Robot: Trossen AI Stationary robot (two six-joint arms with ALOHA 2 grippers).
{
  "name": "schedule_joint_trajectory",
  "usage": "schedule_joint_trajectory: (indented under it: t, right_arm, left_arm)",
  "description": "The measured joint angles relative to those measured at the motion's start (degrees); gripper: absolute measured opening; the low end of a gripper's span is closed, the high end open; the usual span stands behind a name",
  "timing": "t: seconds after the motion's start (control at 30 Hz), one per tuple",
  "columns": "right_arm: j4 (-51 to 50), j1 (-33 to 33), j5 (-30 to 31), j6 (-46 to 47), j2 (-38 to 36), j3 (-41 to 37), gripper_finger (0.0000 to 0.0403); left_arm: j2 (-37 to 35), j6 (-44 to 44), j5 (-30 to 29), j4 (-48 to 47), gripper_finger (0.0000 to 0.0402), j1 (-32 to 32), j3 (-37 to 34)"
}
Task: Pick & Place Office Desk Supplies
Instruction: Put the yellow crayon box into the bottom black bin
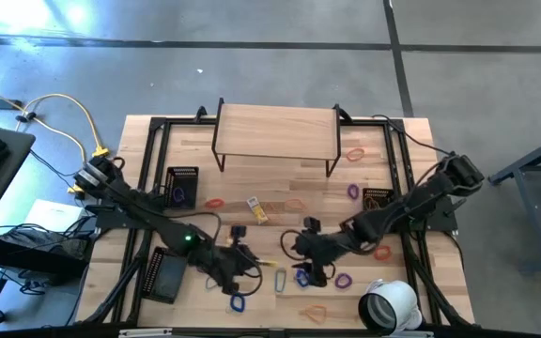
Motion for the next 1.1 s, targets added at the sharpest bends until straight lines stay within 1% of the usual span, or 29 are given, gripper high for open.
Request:
schedule_joint_trajectory:
  t: [0.13, 0.23, 0.33, 0.47, 0.53, 0.63, 0.87, 0.93, 1.0, 1.1]
  right_arm:
    - [0.16, 3.18, 2.36, 0.13, 0.18, 0.0, 0.0224]
    - [-0.07, 4.57, 3.67, -0.02, 0.42, -0.04, 0.0224]
    - [0.04, 5.07, 4.99, -0.05, 0.42, -0.02, 0.0224]
    - [-0.02, 5.06, 5.99, -0.07, 0.42, -0.02, 0.0224]
    - [-0.12, 4.89, 5.97, -0.07, 0.42, -0.02, 0.0224]
    - [-0.09, 4.49, 5.99, -0.09, 0.42, -0.02, 0.0224]
    - [-0.08, 3.95, 6.02, -0.38, 0.42, -0.04, 0.0224]
    - [-0.06, 3.99, 5.99, -1.07, 0.42, -0.04, 0.0224]
    - [-0.06, 4.01, 5.98, -1.18, 0.42, -0.04, 0.0224]
    - [0.36, 4.02, 5.97, -1.21, 0.42, -0.61, 0.0224]
  left_arm:
    - [-2.45, -12.82, 0.01, -18.41, 0.0039, -2.13, 7.12]
    - [-2.64, -22.56, 2.6, -33.04, 0.0029, -3.85, 12.95]
    - [-2.64, -33.2, 9.56, -44.14, 0.0029, -5.44, 16.37]
    - [-2.62, -49.88, 22.54, -56.85, 0.0033, -7.54, 18.51]
    - [-2.62, -56.01, 27.19, -60.29, 0.0033, -8.73, 18.57]
    - [-2.6, -61.15, 33.08, -62.45, 0.0033, -10.07, 18.57]
    - [-2.6, -62.4, 43.2, -63.67, 0.0034, -11.21, 18.57]
    - [-2.6, -62.41, 44.38, -65.66, 0.0034, -11.52, 18.57]
    - [-2.6, -62.9, 44.05, -69.74, 0.0034, -11.83, 18.51]
    - [-2.6, -65.96, 40.96, -72.55, 0.0034, -12.05, 18.39]
